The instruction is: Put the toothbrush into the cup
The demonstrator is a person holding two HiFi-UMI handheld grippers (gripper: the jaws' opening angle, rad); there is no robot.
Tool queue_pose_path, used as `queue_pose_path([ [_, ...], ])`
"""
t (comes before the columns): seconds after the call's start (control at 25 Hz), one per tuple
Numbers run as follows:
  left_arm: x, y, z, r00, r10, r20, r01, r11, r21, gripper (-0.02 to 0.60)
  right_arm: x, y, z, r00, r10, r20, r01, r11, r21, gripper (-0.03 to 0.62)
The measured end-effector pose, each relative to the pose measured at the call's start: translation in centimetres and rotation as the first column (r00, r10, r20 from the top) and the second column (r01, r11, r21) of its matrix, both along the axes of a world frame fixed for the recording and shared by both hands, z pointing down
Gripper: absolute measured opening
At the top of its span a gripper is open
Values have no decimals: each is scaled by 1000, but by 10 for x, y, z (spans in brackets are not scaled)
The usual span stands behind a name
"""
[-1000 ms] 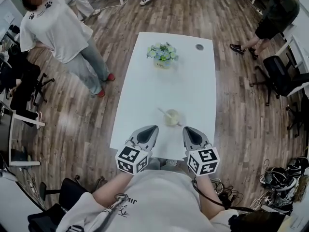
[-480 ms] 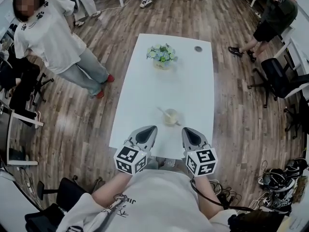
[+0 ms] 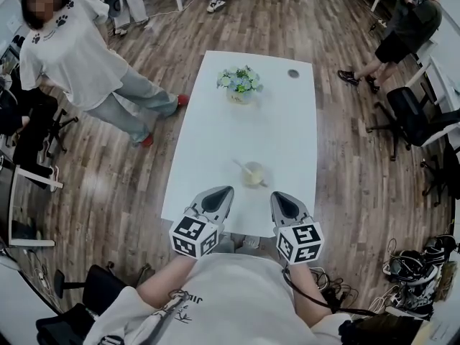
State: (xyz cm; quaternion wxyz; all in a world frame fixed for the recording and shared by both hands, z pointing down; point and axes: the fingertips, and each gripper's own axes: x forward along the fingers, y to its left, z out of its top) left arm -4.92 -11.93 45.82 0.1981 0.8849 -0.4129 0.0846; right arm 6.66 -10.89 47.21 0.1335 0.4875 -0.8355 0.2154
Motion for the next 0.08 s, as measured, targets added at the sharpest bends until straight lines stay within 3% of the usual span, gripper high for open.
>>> queue_pose_path([
  [0.08, 2, -1, -2, 1000, 1, -2, -1, 1000, 1, 12, 2, 0, 0, 1000, 4, 1, -4, 1000, -2, 18],
])
